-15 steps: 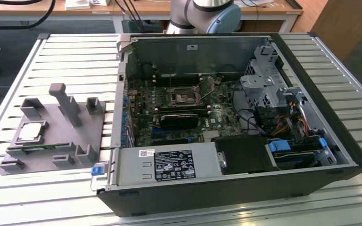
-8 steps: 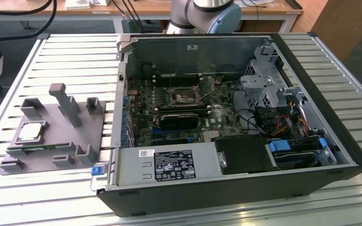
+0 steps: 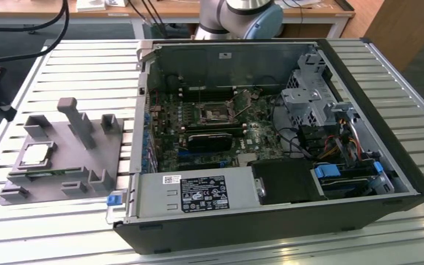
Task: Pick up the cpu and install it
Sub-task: 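Pick up the cpu and move it towards the insertion slot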
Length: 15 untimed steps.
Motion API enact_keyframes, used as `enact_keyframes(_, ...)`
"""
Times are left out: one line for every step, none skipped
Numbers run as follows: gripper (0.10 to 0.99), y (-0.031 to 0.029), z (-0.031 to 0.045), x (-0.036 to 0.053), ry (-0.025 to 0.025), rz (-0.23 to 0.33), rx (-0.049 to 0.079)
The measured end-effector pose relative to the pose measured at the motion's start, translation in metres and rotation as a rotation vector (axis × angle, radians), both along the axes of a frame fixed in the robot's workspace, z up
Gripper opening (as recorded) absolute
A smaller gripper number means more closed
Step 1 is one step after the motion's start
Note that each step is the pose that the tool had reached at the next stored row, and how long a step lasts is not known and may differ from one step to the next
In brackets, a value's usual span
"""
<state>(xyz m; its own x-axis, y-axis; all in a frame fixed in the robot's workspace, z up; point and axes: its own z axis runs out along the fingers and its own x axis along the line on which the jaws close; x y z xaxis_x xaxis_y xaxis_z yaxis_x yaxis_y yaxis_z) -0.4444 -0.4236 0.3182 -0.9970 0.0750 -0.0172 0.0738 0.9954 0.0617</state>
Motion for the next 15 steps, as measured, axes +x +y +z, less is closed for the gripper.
enact_keyframes(0.525, 0.0, -0.0018, 0.0016, 0.0011, 0.002, 0.0)
enact_keyframes(0.58, 0.0, -0.0037, 0.0032, 0.0023, 0.007, 0.0)
enact_keyframes(0.58, 0.0, -0.0057, 0.0039, 0.0028, 0.014, 0.0)
enact_keyframes(0.647, 0.0, -0.0076, 0.0039, 0.003, 0.026, 0.0)
enact_keyframes(0.647, 0.0, -0.0093, 0.0039, 0.0031, 0.04, 0.0)
enact_keyframes(0.647, 0.0, -0.011, 0.004, 0.0031, 0.056, 0.0)
enact_keyframes(0.647, 0.0, -0.0129, 0.004, 0.0032, 0.068, 0.0)
enact_keyframes(0.647, 0.0, -0.0148, 0.0039, 0.0031, 0.07, 0.0)
enact_keyframes(0.647, -0.0001, -0.0166, 0.0039, 0.0032, 0.07, 0.0)
enact_keyframes(0.647, -0.0001, -0.0184, 0.0037, 0.0032, 0.07, 0.0)
enact_keyframes(0.647, -0.0001, -0.0201, 0.0036, 0.0033, 0.07, 0.0)
enact_keyframes(0.647, 0.0, -0.0219, 0.0035, 0.0038, 0.07, 0.0)
enact_keyframes(0.647, 0.0001, -0.0237, 0.0035, 0.0045, 0.069, -0.001)
enact_keyframes(0.647, 0.0005, -0.0256, 0.0034, 0.0055, 0.064, -0.001)
enact_keyframes(0.647, 0.0007, -0.0273, 0.0035, 0.0062, 0.054, -0.001)
